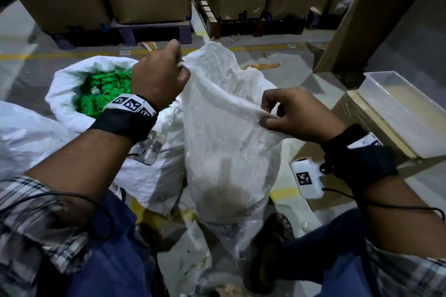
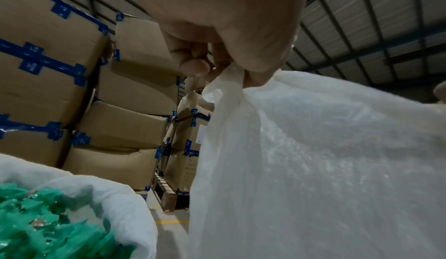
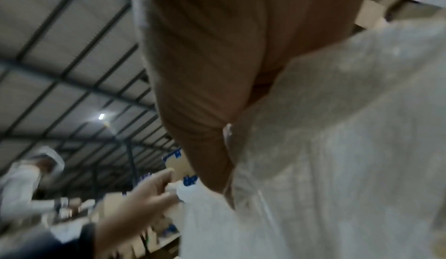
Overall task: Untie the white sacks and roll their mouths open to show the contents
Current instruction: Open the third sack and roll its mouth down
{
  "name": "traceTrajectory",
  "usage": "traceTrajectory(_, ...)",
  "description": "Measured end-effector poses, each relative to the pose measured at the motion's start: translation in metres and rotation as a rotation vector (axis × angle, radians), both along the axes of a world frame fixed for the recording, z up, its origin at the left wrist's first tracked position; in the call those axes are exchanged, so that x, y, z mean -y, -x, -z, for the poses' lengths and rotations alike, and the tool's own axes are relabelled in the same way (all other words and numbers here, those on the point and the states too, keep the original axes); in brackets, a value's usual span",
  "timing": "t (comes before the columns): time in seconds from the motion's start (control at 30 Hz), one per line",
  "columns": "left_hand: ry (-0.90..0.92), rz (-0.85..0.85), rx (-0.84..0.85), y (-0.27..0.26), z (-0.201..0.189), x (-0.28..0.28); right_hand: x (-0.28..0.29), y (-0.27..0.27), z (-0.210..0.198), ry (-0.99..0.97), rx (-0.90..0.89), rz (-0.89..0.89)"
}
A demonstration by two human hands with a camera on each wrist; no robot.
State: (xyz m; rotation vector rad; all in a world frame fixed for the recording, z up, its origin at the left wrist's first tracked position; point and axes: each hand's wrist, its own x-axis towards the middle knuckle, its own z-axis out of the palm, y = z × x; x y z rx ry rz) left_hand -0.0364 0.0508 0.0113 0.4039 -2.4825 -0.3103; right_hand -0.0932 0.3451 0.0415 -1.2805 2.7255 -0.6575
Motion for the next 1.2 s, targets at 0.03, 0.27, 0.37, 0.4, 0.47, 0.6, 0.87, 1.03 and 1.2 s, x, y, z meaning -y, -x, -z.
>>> traceTrajectory(0.03, -0.021, 0.034, -0.004, -0.002, -0.003, 0.0, -0.001, 0.001, 0.001, -0.031, -0.115, -0.008)
traceTrajectory(0.27, 0.357, 0.591, 0.306, -0.027, -0.02, -0.024, 0.001, 0.006, 0.008, -0.098, -0.635, 0.004)
traceTrajectory(0.37, 0.408, 0.542, 0.193, -0.026, -0.022, -0.055, 0.004, 0.008, 0.009, -0.007, -0.733, -0.026)
traceTrajectory(0.4, 0.357, 0.546, 0.15, -0.025, -0.023, -0.061, 0.005, 0.007, 0.01, 0.014, -0.763, -0.038)
traceTrajectory(0.47, 0.208, 0.536, 0.123, -0.022, -0.024, -0.067, 0.007, 0.006, 0.013, 0.035, -0.817, -0.071)
traceTrajectory(0.6, 0.211, 0.494, 0.272, -0.013, -0.014, -0.064, 0.011, 0.003, 0.02, 0.047, -0.854, -0.109)
traceTrajectory(0.87, 0.358, 0.628, 0.283, -0.013, -0.006, -0.07, 0.015, 0.001, 0.029, 0.052, -0.847, -0.104)
traceTrajectory(1.03, 0.247, 0.379, 0.283, -0.005, -0.003, -0.079, 0.017, 0.004, 0.033, -0.067, -0.757, 0.022)
traceTrajectory(1.2, 0.057, 0.388, 0.278, 0.002, 0.007, -0.077, 0.004, 0.022, 0.03, -0.018, -0.463, -0.029)
